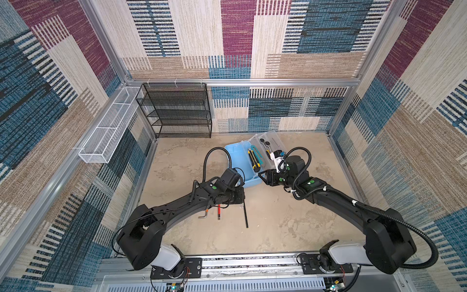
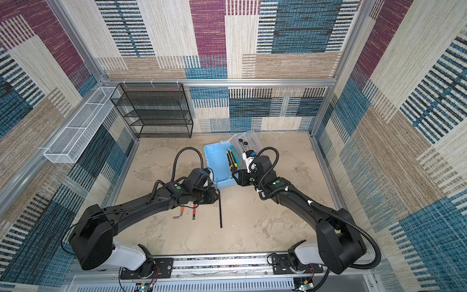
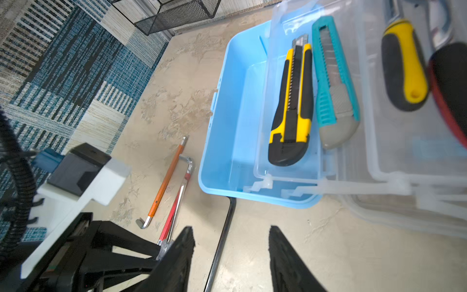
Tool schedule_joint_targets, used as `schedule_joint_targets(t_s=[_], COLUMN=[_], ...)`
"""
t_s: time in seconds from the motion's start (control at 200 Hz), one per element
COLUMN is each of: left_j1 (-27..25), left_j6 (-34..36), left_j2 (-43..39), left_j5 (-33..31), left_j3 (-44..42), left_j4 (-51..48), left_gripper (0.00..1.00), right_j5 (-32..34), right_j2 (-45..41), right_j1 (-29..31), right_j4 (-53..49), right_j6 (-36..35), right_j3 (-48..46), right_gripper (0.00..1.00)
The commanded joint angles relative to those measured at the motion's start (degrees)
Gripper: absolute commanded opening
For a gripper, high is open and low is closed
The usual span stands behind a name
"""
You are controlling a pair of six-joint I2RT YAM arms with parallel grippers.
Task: Pack the tool kit
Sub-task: 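Lift the screwdriver with the left gripper while the right gripper approaches, then close the right gripper on the screwdriver while the left gripper opens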
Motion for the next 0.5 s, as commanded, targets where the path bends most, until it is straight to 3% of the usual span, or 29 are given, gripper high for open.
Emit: schedule_joint_targets(t_s=[0.0,0.496], left_j1=[0.0,-1.1], left_j6=[0.8,0.0], left_j2=[0.8,3.2], left_j5=[3.3,7.5], left_j3=[1.3,3.5], left_j4=[4.4,8.5], left_gripper=[0.00,0.00], right_j5=[-1.1,-2.1], right_j2=[0.2,5.7], right_j1=[1.8,4.4], right_j4=[4.2,6.9], right_j6=[3.2,4.6], right_j3=[-0.4,1.3], right_gripper=[0.49,0.48])
